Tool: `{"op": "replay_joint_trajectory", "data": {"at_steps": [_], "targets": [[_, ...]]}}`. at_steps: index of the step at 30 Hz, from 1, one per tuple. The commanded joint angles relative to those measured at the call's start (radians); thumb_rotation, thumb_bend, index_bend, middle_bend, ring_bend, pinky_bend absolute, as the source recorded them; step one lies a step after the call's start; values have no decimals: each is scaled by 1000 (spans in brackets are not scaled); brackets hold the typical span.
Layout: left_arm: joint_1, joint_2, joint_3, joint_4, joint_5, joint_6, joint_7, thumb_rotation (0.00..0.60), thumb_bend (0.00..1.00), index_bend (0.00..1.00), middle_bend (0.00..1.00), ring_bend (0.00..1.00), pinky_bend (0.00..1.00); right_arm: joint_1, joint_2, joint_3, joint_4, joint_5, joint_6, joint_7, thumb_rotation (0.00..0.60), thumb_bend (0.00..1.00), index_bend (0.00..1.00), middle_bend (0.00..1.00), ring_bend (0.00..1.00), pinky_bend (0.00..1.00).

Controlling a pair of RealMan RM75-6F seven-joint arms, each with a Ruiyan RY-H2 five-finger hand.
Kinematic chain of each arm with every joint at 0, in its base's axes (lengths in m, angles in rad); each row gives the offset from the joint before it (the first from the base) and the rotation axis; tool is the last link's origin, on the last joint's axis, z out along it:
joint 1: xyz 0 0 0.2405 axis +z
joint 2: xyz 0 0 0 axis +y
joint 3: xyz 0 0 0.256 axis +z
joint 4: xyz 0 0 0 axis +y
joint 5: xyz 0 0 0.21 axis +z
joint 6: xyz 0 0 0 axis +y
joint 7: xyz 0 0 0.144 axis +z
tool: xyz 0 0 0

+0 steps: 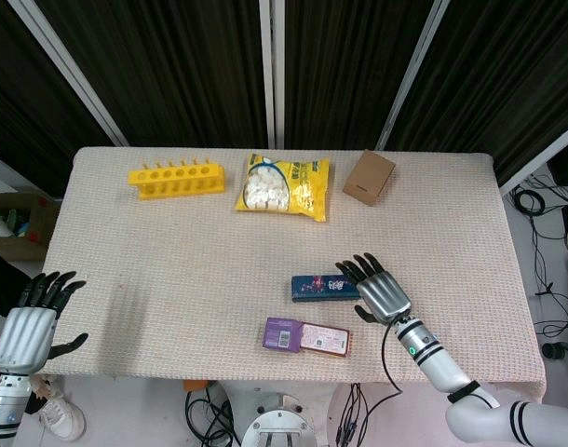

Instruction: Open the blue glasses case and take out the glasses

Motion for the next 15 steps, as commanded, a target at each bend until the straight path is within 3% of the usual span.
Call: {"op": "replay_joint_trajectory", "data": {"at_steps": [1,7,10,15], "targets": [[0,0,0,-2,0,0,2,600,33,219,135,97,102,2,-2,2,3,2,-2,1,600,280,0,98,0,0],[4,2,2,-5,2,5,6,600,33,219,135,97,103,6,-7,-6,14,-29,3,-4,600,293,0,61,0,0],[7,3,3,-6,3,10,5,600,33,219,135,97,102,19,14,-34,3,-95,-9,6,600,360,6,6,0,0],[10,7,4,-12,4,13,11,600,33,219,135,97,102,47,55,-79,-15,-208,-32,12,600,483,109,0,0,0]]}}
